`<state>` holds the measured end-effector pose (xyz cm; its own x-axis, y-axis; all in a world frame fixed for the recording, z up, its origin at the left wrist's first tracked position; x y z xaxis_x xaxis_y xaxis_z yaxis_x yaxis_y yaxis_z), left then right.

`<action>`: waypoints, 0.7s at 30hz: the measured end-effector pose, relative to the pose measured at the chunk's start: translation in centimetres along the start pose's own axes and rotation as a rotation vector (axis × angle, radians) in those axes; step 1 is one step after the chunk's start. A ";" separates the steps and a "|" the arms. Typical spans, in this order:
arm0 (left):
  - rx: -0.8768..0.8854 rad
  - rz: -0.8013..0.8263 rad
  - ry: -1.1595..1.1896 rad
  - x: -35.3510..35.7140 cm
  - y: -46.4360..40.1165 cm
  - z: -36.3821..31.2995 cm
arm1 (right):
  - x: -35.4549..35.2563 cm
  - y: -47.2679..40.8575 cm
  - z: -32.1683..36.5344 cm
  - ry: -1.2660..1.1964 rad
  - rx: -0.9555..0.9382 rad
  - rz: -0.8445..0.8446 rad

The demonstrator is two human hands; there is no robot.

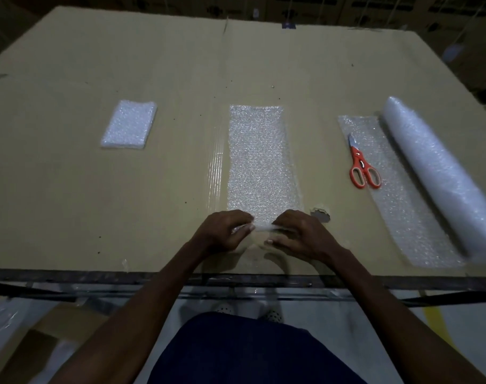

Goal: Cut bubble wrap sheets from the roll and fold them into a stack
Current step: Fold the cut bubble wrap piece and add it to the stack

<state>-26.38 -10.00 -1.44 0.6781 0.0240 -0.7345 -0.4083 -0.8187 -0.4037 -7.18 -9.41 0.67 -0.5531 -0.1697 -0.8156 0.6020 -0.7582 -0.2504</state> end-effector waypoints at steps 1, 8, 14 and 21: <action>-0.044 0.009 0.033 -0.2 -0.5 0.1 | -0.1 -0.2 -0.3 0.003 0.008 0.007; -0.244 0.102 0.387 -1.8 -3.1 2.7 | -1.0 -3.1 -3.6 -0.302 0.383 0.064; -0.414 0.094 0.652 -2.9 -5.0 6.3 | -2.5 -5.7 -5.0 -0.621 0.555 0.112; -0.660 -0.042 0.824 -5.3 -8.6 11.0 | -5.7 -10.7 -7.9 -0.736 0.650 -0.114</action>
<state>-33.18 3.21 -0.05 0.9905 -0.1345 -0.0291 -0.1293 -0.9819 0.1384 -5.88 4.67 3.86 -0.9410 -0.2563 -0.2212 0.2112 -0.9551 0.2079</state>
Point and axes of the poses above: each hand's wrist, its own y-axis away from the middle knuckle, its own x-axis out of the palm, z = x × y, the point moved 7 cm from there along -y, towards the middle knuckle, and after that the axes turned 1 degree about z, right-handed, at the moved point
